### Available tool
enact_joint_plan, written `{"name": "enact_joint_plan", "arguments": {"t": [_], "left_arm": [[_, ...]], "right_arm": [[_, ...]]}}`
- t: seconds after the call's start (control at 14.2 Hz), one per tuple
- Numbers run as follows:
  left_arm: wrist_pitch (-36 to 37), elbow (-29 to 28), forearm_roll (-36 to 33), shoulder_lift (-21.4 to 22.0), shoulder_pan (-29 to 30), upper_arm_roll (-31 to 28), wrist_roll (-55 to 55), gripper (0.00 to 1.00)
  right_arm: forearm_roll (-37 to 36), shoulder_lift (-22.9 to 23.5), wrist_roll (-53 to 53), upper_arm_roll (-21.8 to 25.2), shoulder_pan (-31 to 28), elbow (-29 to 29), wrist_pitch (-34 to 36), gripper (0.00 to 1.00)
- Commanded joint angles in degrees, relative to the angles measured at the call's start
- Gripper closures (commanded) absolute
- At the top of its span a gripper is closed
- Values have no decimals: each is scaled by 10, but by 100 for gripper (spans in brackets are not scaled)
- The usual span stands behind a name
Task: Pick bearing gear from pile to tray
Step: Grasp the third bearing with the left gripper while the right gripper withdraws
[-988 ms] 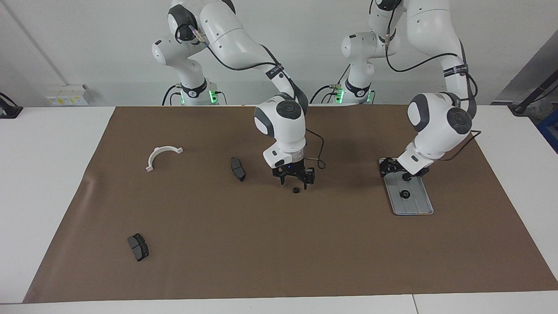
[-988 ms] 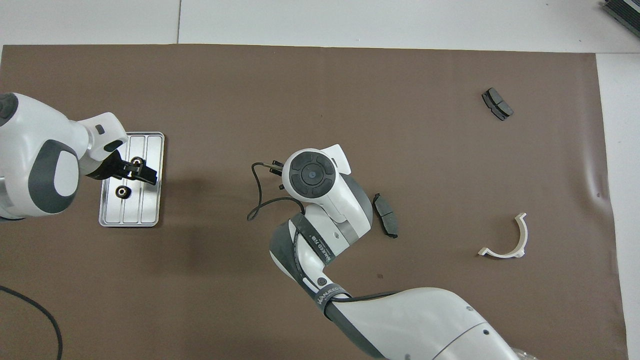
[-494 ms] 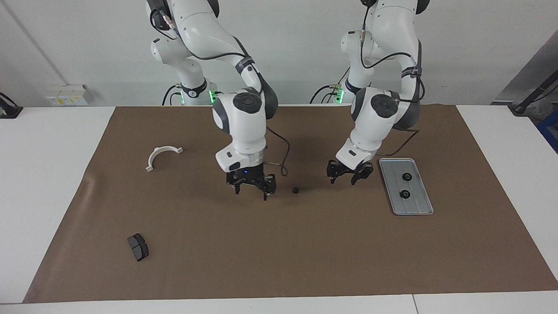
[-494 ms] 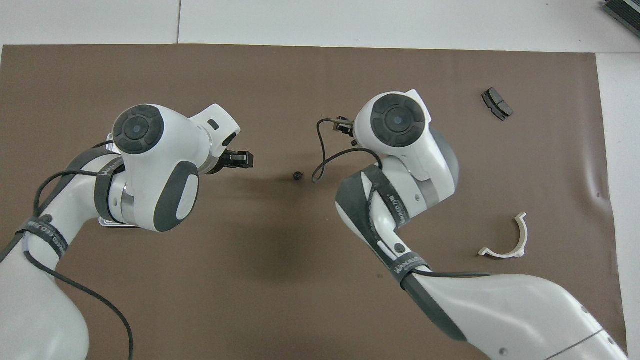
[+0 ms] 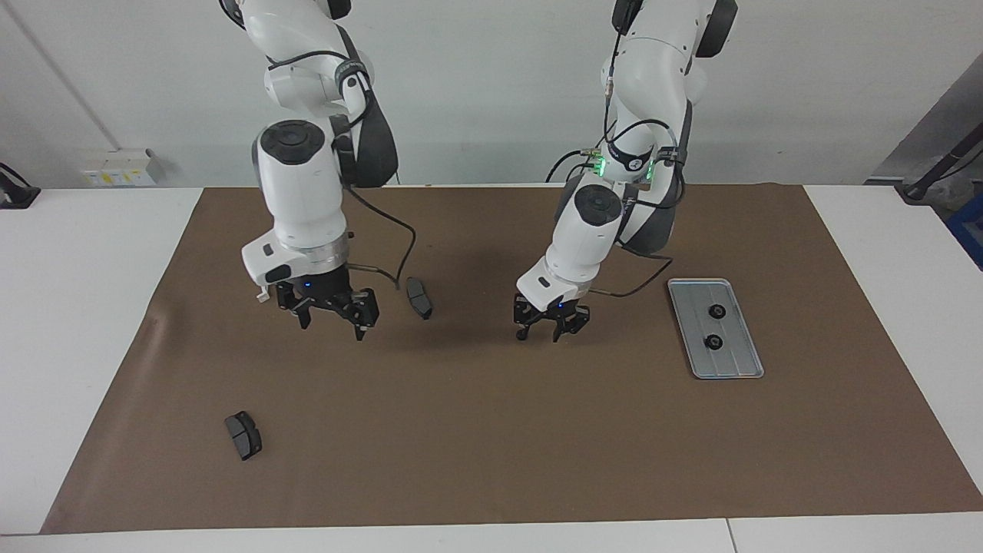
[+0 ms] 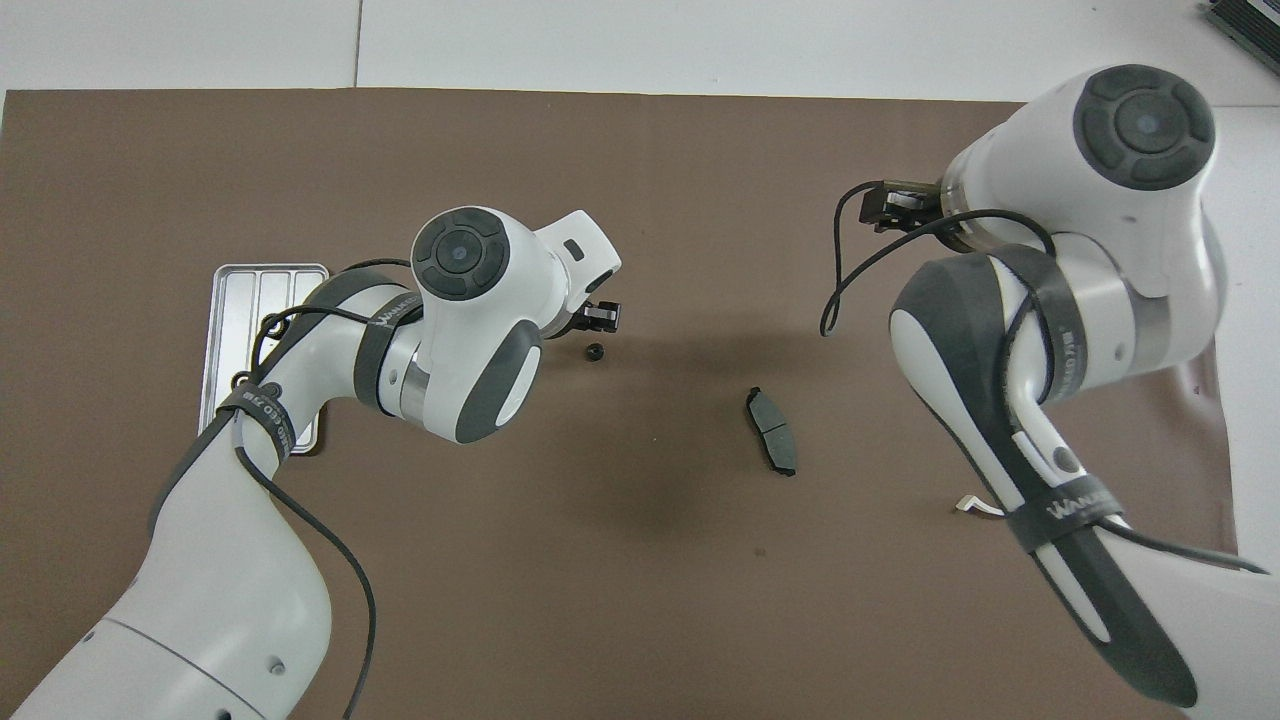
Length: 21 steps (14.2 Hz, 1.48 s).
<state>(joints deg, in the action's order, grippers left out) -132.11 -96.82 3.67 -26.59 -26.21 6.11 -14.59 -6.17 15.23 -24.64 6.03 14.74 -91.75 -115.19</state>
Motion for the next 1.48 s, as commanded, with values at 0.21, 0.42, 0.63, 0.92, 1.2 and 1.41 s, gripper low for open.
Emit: {"name": "enact_joint_plan", "arguments": {"t": [0.21,0.42,0.63,0.92,1.2,1.41], "left_arm": [[12,18,-31,-17,-22,-11,-6,40],[12,-6,-44,-12,-35,-11,-6,41],[6,-30,-44,-6,-47,-11,-6,44],[4,-42,-44,-1,-47,-11,-5,48],[0,-50,-45,1,-46,-11,-4,53],[-8,-52,-45,1,-46,-11,-4,57]], "right_arm": [[29,-64,112,-9,-81,-12,79,0],[29,-89,154,-22,-129,-12,122,0],[37,-121,198,-15,-138,-13,166,0],[44,-147,207,-8,-137,2,237,0],[44,-157,202,-10,-137,-7,261,0],[44,-165,207,-13,-134,-5,264,0]]}}
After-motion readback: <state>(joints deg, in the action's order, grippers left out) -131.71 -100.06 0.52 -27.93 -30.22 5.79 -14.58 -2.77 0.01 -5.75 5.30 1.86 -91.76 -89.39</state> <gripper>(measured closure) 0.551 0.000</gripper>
